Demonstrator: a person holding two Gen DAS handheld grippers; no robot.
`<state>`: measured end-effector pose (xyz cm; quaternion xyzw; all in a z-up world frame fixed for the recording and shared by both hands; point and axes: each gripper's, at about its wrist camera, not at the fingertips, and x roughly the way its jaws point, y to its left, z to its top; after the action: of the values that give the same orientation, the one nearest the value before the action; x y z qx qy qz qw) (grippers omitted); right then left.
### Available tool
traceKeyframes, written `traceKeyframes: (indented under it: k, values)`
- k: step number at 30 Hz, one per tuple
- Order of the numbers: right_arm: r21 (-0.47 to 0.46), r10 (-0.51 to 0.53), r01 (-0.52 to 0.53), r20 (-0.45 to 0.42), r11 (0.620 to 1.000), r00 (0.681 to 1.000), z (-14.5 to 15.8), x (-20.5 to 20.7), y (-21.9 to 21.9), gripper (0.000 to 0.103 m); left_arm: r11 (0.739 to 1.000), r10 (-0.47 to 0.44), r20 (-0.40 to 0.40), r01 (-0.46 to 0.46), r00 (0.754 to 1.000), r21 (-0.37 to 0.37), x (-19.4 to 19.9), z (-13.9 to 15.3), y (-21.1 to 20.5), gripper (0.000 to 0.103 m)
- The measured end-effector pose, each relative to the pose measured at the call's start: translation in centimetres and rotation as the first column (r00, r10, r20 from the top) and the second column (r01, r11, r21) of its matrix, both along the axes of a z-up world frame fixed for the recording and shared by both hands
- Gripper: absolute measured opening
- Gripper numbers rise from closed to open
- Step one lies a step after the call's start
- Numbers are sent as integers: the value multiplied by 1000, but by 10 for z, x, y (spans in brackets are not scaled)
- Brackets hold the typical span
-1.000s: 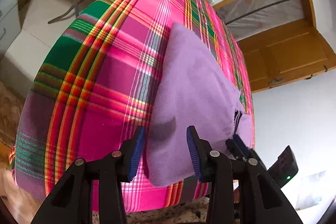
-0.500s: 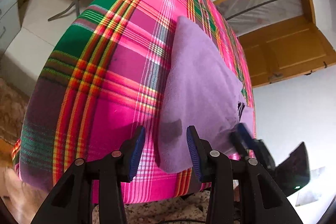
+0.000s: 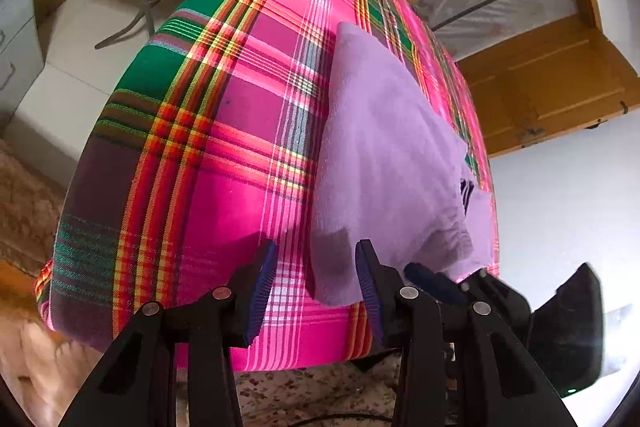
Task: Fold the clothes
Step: 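Grasp the lilac garment edge with the right gripper while the left gripper grasps beside it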
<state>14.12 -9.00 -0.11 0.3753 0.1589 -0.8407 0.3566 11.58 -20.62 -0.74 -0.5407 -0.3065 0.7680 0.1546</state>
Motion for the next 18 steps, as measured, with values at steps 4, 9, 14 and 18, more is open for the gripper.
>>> traceKeyframes:
  k: [4,9,14,18]
  values:
    - [-38,-1,1,-8,999,1000,3,-9,-8,32,1000,30,8,-30,1000,10,-2,0,-10,42]
    - [-55,12,-10,30,998,999,-5,-18,-20,49,997,71,16,-72,997,25,-6,-1,-18,42]
    - [-1,-12,12,-6,1000,1000,-13,-13,-34,50,996,81,-11,-80,997,41,-23,5,-20,42]
    - [96,-37,43,-68,994,997,-24,-9,-48,50,997,55,-49,-53,997,48,-43,13,-18,42]
